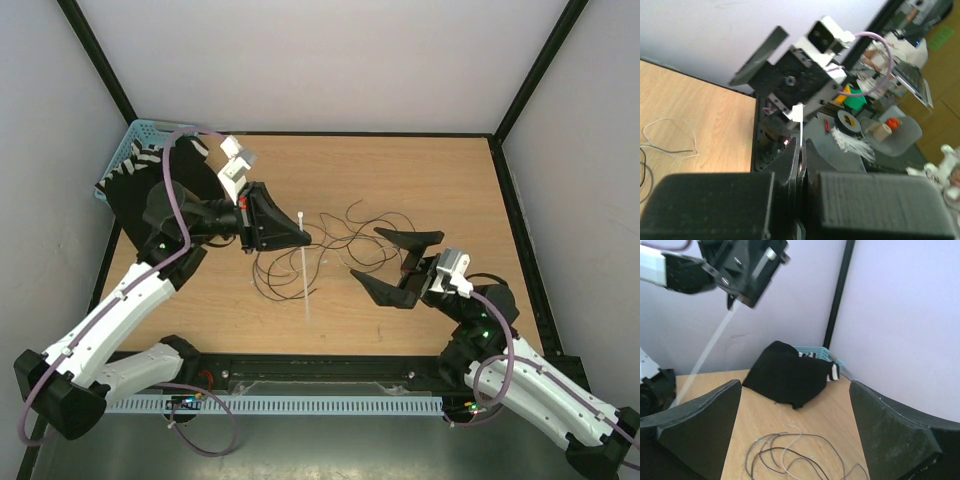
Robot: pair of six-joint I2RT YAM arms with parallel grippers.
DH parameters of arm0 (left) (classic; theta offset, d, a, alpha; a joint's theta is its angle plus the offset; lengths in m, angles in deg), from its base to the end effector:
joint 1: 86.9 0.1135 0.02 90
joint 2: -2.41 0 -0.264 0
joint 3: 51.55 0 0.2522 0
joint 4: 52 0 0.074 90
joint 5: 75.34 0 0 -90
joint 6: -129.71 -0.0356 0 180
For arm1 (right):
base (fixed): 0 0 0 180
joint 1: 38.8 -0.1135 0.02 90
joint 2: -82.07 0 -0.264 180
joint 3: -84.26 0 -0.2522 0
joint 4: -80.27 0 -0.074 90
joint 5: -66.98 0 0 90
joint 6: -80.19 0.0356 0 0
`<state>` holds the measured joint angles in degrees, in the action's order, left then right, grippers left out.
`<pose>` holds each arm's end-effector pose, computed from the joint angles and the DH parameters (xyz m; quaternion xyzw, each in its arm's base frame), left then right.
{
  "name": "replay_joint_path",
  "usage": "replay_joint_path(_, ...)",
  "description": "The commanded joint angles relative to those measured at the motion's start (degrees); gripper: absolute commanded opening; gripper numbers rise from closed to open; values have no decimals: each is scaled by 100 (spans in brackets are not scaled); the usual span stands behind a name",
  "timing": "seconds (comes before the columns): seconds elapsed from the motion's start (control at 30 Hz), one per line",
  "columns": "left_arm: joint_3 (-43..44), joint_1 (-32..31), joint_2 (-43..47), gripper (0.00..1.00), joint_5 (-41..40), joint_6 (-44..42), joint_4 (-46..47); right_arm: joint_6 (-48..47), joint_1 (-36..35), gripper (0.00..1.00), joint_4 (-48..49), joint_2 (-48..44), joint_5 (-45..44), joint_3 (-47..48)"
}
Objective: Zip-tie the wires
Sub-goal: Pick up the ribbon at the center of the board, then tie the cable at the center of the board.
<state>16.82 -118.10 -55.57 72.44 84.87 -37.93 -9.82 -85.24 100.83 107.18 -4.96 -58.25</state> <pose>0.1664 -0.1360 0.4213 0.3456 0.5198 -0.6606 0.4171 0.0732 0.0930 0.3382 -0.3127 0.3791 0.4109 0.7679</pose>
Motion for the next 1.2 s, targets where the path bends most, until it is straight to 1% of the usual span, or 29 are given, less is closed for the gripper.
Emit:
replay_joint_path(0.0, 468, -67, 126, 0, 1125, -46, 253, -445, -23, 99, 63, -351, -564, -306)
replay_joint_path(0.13, 616, -157, 330, 0, 1582, -460, 258, -584, -23, 99, 68, -524, -746, -492)
replay_joint_path(0.3, 736, -227, 472, 0, 2007, -917, 245, -787, -24, 99, 57, -603, -687, -611)
replay_joint_path(0.4, 851, -370, 429, 0, 2119, -1140, 249, -827, -26, 99, 57, -607, -654, -636)
replay_joint_path(0.5, 984, -483, 312, 0, 2198, -1247, 244, -687, -25, 99, 126, -644, -844, -695)
replay_joint_path(0.6, 1051, -493, 200, 0, 2130, -1352, 256, -645, -23, 99, 176, -722, -901, -771)
replay_joint_path(0.67, 1011, -417, 126, 0, 1885, -1488, 256, -632, -23, 99, 188, -740, -922, -785)
replay_joint_path(0.73, 921, -148, 53, 0, 1434, -1605, 249, -674, -23, 99, 234, -701, -1106, -830)
replay_joint_path(0.87, 563, 657, -190, 0, 41, -1894, 227, -769, -26, 99, 131, -611, -1718, -867)
replay_joint_path(0.97, 446, 1162, -634, 0, -960, -2073, 199, -817, -24, 99, 118, -509, -1776, -885)
replay_joint_path(1.07, 478, 1344, -1201, 0, -1744, -2688, 145, -778, -23, 99, 17, -284, -1805, -789)
replay_joint_path(1.17, 787, 1359, -1948, 0, -2199, -3216, 130, -757, -23, 99, -108, -100, -1820, -677)
